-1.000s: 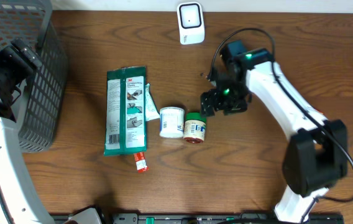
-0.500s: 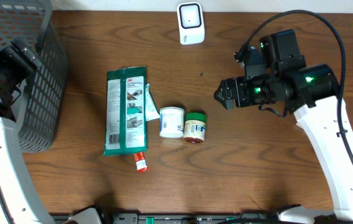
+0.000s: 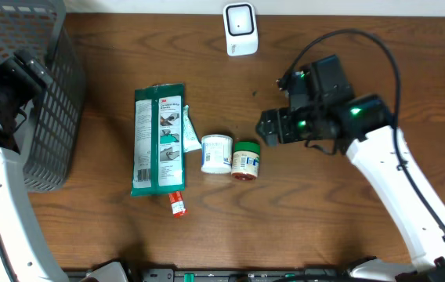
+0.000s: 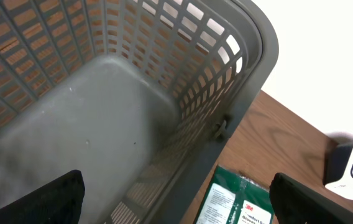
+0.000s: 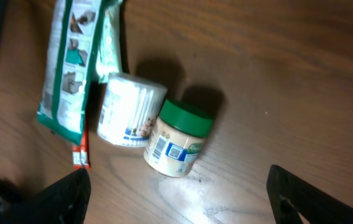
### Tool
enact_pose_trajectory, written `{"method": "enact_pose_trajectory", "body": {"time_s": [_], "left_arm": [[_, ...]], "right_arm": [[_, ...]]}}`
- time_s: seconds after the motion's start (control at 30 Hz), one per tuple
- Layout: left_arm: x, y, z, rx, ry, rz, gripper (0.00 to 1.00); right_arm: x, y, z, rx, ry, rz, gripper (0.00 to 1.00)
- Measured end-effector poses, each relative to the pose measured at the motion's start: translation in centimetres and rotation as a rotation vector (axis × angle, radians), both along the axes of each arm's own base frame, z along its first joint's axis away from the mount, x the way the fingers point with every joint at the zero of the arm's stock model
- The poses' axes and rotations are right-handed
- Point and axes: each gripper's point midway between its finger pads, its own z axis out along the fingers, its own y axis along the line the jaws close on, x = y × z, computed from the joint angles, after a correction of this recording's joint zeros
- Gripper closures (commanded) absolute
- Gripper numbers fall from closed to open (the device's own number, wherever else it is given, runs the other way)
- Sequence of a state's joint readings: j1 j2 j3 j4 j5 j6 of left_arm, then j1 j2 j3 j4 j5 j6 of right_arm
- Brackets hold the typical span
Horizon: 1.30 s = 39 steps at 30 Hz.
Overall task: Scan the item barcode
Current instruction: 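Lower the right gripper around the jar lid and close on it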
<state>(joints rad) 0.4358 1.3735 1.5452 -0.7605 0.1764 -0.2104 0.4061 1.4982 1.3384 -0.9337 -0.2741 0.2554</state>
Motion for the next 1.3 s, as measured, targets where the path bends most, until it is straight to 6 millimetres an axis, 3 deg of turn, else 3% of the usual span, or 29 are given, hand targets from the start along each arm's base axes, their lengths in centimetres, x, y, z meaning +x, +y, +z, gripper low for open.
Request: {"method": "enact_pose_trajectory", "body": {"time_s": [0.13,0.17,0.27,0.37,0.43,0.53,0.67,0.77,0.83,0.87,1.03,1.3], "left_arm": [[0.0,0.0,0.0,0.000,0.000,0.000,0.07],[0.0,0.0,0.0,0.000,0.000,0.000,0.07],[0.0,0.0,0.0,0.000,0.000,0.000,0.07],[0.0,0.0,0.0,0.001,-0.001,0.000,0.07],[0.0,0.0,0.0,0.000,0.000,0.000,0.07],[0.0,0.0,0.0,0.000,-0.001,0.000,0.07],[0.0,0.0,0.0,0.000,0.000,0.000,0.07],[0.0,0.0,0.0,0.000,0.000,0.000,0.07],[0.0,0.0,0.0,0.000,0.000,0.000,0.07],[0.0,0.0,0.0,0.000,-0.001,0.000,0.07],[0.0,0.0,0.0,0.000,0.000,0.000,0.07],[0.0,0.0,0.0,0.000,0.000,0.000,0.07]], "right_arm": [[-0.1,1.2,-3.4,0.006,-0.016,0.001,0.11],[-0.2,1.2,-4.3,0.001,-0.015,-0.003,0.02],[-0.3,1.3,-6.9,-0.003,-0.029,-0.013,0.01],[-0.4,1.3,-8.2,0.007,-0.034,-0.027,0.01],[-0.7,1.1,-9.0,0.006,-0.028,-0.036,0.10],[-0.8,0.9,-9.5,0.005,-0.020,-0.049,0.48],[-0.4,1.1,-9.4,0.014,-0.033,-0.056,0.57],[-0.2,1.2,-10.1,0.010,-0.026,-0.061,0.49],[-0.1,1.2,-11.0,0.003,-0.001,-0.071,0.33],[-0.1,1.3,-11.5,-0.001,0.010,-0.074,0.30],[0.4,1.8,-12.5,0.000,0.011,-0.074,0.29],[0.8,2.6,-12.4,0.031,0.015,-0.136,0.29]]}}
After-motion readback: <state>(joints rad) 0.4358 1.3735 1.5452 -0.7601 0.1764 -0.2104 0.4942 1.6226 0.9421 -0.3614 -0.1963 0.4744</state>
